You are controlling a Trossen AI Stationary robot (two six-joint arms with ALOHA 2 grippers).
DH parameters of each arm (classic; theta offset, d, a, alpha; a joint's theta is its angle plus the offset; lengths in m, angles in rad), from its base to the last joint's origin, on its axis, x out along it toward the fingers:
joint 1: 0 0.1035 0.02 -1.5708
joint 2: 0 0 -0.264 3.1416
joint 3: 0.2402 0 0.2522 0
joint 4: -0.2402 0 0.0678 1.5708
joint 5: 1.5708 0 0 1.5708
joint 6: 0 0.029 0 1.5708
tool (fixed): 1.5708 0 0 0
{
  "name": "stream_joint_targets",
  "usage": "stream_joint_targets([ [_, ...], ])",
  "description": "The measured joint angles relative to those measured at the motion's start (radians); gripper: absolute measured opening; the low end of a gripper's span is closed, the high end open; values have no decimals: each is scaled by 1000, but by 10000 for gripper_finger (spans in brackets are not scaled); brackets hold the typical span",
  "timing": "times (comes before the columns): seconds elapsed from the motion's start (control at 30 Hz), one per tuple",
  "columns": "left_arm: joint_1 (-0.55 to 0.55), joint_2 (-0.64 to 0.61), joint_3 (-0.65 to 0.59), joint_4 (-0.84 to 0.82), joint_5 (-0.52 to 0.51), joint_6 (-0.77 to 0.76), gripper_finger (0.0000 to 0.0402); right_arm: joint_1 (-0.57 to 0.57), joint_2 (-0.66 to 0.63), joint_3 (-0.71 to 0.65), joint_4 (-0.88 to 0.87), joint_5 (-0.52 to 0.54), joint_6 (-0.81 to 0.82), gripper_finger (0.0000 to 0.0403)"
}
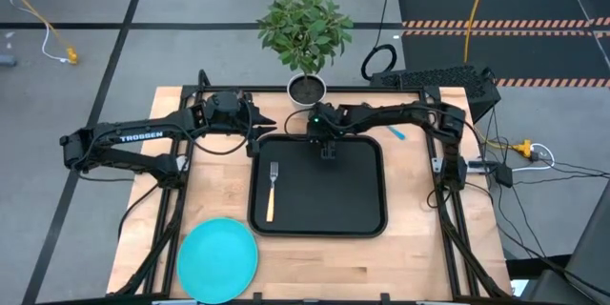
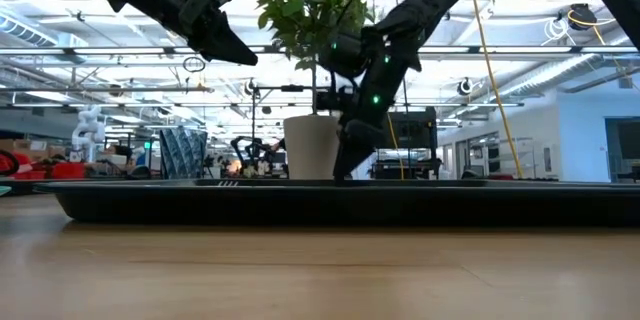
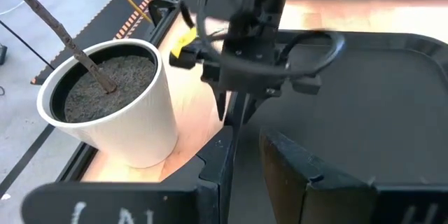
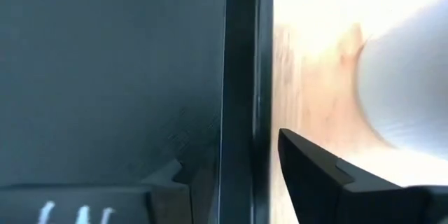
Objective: Pick and place plate/cup/fork/spoon on tray
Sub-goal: Move the black tray to the center of the table
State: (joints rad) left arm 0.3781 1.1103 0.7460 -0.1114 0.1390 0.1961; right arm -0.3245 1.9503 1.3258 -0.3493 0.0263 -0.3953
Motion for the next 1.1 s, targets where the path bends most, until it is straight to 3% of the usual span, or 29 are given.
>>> stream_joint_targets([
  [0.17,0,0,0,0,0,-3,76,24,-76,0,-36,67,1,156],
  [0.3,0,0,0,-1,0,-8,76,26,-158,1,-180,106,126,157],
  [0.63,0,0,0,-10,0,-11,76,34,-246,-9,-769,131,955,157],
  [0.73,0,0,0,-26,0,-10,76,54,-246,-49,-826,130,1102,157],
  [1.1,0,0,0,-53,0,20,76,120,-245,-219,-832,61,1343,157],
])
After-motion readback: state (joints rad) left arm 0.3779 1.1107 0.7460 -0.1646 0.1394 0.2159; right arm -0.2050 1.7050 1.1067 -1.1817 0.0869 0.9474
